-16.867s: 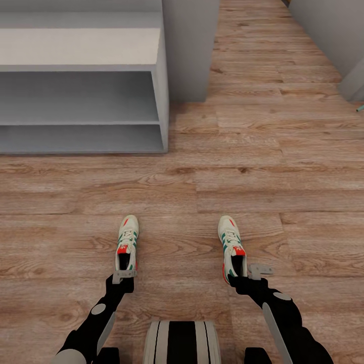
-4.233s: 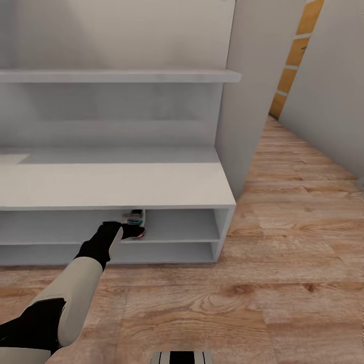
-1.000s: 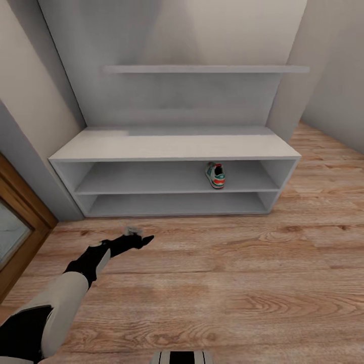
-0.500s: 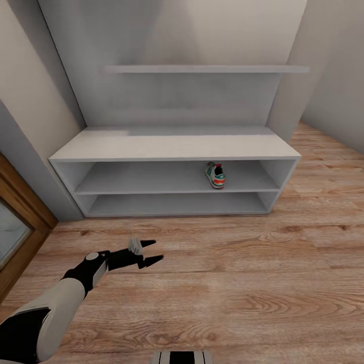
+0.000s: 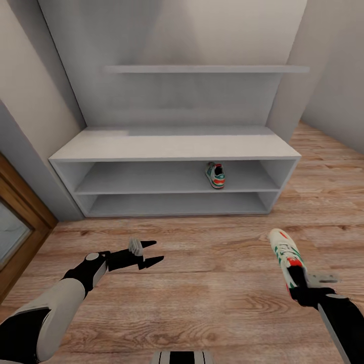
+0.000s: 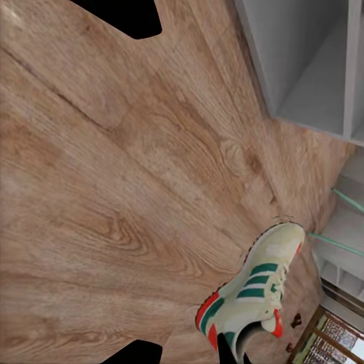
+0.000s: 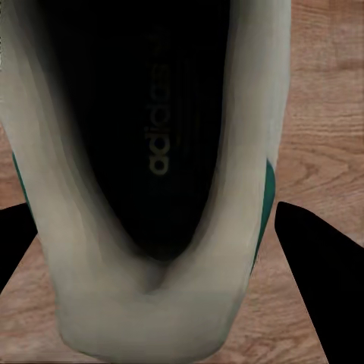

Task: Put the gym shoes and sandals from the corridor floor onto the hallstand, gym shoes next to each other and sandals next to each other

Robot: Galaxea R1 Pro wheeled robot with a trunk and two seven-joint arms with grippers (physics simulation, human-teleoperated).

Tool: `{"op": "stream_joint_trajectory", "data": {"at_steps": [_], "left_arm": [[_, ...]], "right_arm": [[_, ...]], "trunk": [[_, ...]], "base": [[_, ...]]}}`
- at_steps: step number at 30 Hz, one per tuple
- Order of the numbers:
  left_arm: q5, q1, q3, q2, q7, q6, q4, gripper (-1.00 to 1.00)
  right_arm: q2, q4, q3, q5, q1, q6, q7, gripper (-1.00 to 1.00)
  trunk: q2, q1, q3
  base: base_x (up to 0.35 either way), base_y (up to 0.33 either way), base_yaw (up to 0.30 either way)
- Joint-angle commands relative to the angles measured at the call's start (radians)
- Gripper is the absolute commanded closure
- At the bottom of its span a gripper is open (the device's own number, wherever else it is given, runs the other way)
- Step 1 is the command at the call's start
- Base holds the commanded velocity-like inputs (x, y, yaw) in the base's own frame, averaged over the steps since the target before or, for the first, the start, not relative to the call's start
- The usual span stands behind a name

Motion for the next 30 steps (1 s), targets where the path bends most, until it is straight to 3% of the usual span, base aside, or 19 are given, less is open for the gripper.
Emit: {"op": "stream_joint_trajectory", "data": {"at_steps": [1, 6, 8, 12, 16, 17, 21, 28, 30], "left_arm": [[-0.01, -0.001, 0.009, -0.001, -0.003, -0.007, 0.0, -1.0], [-0.01, -0.001, 0.009, -0.001, -0.004, -0.007, 0.0, -1.0], [-0.01, -0.001, 0.009, -0.001, -0.004, -0.007, 0.0, -1.0], [-0.009, -0.001, 0.008, -0.009, -0.002, -0.007, 0.0, -1.0], [-0.009, -0.001, 0.008, -0.012, -0.001, -0.007, 0.0, -1.0], [-0.009, -0.001, 0.008, -0.013, -0.001, -0.007, 0.0, -1.0], [-0.009, -0.001, 0.008, -0.013, -0.002, -0.007, 0.0, -1.0], [-0.009, -0.001, 0.008, -0.013, -0.002, -0.007, 0.001, -1.0], [-0.009, -0.001, 0.008, -0.014, -0.003, -0.007, 0.001, -1.0]], "right_arm": [[0.0, 0.006, 0.015, 0.006, -0.004, 0.006, -0.001, 1.0], [0.002, 0.044, 0.04, 0.007, -0.089, 0.009, 0.0, 1.0], [0.017, 0.079, 0.045, 0.008, -0.152, 0.009, 0.0, 1.0], [0.108, 0.105, 0.047, 0.009, -0.214, 0.01, 0.001, 1.0], [0.185, 0.141, 0.047, 0.006, -0.241, 0.012, 0.008, 1.0], [0.215, 0.166, 0.048, 0.001, -0.246, 0.012, 0.01, 1.0], [0.236, 0.182, 0.047, -0.001, -0.248, 0.01, 0.009, 1.0], [0.239, 0.211, 0.047, 0.006, -0.248, 0.0, 0.001, 1.0], [0.239, 0.237, 0.047, 0.007, -0.248, -0.046, -0.003, 1.0]], "trunk": [[0.0, 0.0, -0.001], [0.0, 0.0, -0.001], [0.0, 0.0, -0.001], [0.0, 0.0, -0.001], [0.0, 0.0, -0.001], [0.0, 0.0, -0.001], [0.0, 0.0, -0.001], [0.0, 0.0, -0.001], [0.0, 0.0, -0.001]], "base": [[0.0, 0.0, 0.0], [0.0, 0.0, 0.0], [0.072, 0.0, 0.0], [0.18, -0.101, 0.0], [0.222, -0.157, 0.0], [0.09, -0.063, 0.0], [0.041, -0.029, 0.0], [0.006, -0.004, 0.0], [0.001, 0.0, 0.0]]}}
